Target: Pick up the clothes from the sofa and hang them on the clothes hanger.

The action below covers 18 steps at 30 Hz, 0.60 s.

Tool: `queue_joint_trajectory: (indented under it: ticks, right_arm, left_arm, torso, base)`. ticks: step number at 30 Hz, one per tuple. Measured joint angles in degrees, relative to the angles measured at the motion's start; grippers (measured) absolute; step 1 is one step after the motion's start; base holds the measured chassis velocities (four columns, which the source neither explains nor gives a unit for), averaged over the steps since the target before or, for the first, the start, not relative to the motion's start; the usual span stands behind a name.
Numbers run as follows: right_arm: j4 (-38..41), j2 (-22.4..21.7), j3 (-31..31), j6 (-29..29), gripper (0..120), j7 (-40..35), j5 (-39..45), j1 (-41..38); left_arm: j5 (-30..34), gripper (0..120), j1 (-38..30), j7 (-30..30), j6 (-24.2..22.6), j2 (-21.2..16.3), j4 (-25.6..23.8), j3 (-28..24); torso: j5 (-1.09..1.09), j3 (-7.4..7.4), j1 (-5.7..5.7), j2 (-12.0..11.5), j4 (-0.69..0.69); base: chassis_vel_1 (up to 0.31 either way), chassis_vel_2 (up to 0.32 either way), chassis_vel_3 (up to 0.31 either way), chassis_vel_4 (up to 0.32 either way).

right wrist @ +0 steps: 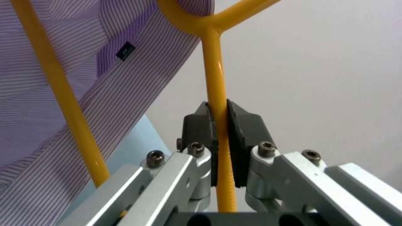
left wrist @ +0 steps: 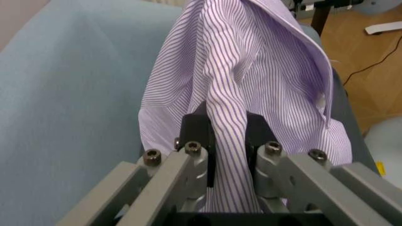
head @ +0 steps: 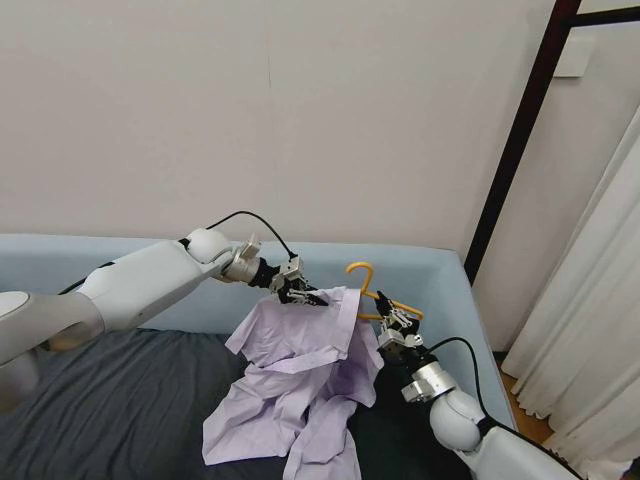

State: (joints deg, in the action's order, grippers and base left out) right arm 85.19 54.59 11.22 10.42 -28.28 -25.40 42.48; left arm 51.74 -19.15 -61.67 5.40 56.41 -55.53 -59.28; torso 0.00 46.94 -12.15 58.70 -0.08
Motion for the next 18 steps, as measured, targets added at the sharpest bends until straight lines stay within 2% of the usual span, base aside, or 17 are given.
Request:
queue_joint_trajectory:
  ticks: [9, 11, 12, 13, 16, 17, 18]
  right_arm:
    - [1.5, -1.0, -1.0, -0.2, 5, 0.5, 1.2, 1.7]
    - [2.1, -1.4, -1.2, -0.2, 11, 0.6, 1.5, 2.2]
    - [3.2, -1.9, -1.3, -0.1, 19, 0.6, 2.7, 3.0]
    - [3.2, -1.9, -1.3, -0.1, 19, 0.6, 2.7, 3.0]
    - [4.8, -3.1, -2.2, -0.1, 29, 0.9, 5.1, 4.6]
    - [5.6, -3.6, -2.8, 0.1, 36, 1.2, 5.9, 5.5]
    - [5.6, -3.6, -2.8, 0.1, 36, 1.2, 5.9, 5.5]
  left_arm:
    - [0.2, 8, 1.1, 0.2, 0.6, 1.3, 1.0, 1.2]
    - [0.1, 8, 1.6, 0.4, 0.7, 1.6, 1.3, 1.8]
    - [0.2, 8, 2.1, 0.6, 1.0, 2.2, 1.8, 2.5]
    - [0.2, 8, 2.1, 0.6, 1.0, 2.2, 1.8, 2.5]
    - [0.1, 8, 2.5, 0.8, 1.5, 2.6, 2.8, 3.3]
    - [0.1, 8, 2.7, 0.9, 1.7, 2.6, 2.9, 3.7]
    - [0.1, 8, 2.7, 0.9, 1.7, 2.6, 2.9, 3.7]
  torso:
    - [0.0, 0.0, 0.0, 0.0, -0.01]
    - [0.0, 0.0, 0.0, 0.0, 0.0]
    - [0.0, 0.0, 0.0, 0.0, 0.01]
    - [0.0, 0.0, 0.0, 0.0, 0.01]
    - [0.0, 0.0, 0.0, 0.0, -0.02]
    - [0.0, 0.0, 0.0, 0.0, -0.02]
    - [0.0, 0.0, 0.0, 0.0, -0.02]
  base:
    - [0.0, 0.0, 0.0, 0.0]
    - [0.0, 0.0, 0.0, 0.0]
    - [0.0, 0.0, 0.0, 0.0]
    - [0.0, 0.0, 0.0, 0.0]
    - [0.0, 0.0, 0.0, 0.0]
    - [0.0, 0.0, 0.0, 0.0]
    - [0.0, 0.0, 0.0, 0.0]
